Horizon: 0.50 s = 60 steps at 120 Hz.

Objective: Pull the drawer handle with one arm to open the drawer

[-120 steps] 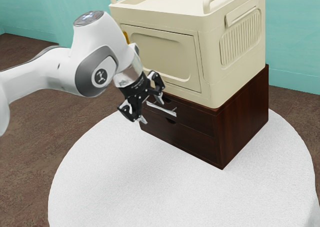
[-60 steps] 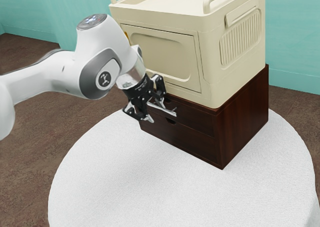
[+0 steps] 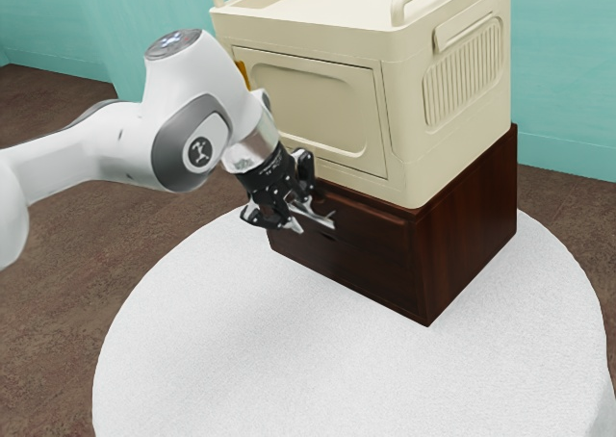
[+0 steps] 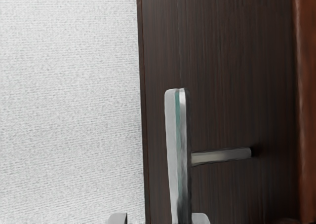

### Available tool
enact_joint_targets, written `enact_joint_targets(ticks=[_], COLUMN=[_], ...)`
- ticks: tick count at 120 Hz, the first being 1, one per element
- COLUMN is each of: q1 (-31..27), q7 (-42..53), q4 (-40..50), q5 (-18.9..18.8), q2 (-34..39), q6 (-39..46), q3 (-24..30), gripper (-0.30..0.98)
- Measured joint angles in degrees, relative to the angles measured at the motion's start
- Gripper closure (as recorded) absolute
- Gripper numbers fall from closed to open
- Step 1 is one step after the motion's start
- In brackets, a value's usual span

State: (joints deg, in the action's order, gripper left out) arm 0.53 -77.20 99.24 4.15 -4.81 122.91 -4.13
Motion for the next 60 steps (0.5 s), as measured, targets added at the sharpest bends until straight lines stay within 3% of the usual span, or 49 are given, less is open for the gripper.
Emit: enact_joint_targets(ticks=[29,60], q1=[-0.06,-0.15], q7=[-0.14,-0.2], q4=[0.44,2.32], q5=[0.53,0.59], q2=[0.74,2.21], q6=[0.03,0.02], q3=[-0.07,-0.09], gripper=[0.68,0.69])
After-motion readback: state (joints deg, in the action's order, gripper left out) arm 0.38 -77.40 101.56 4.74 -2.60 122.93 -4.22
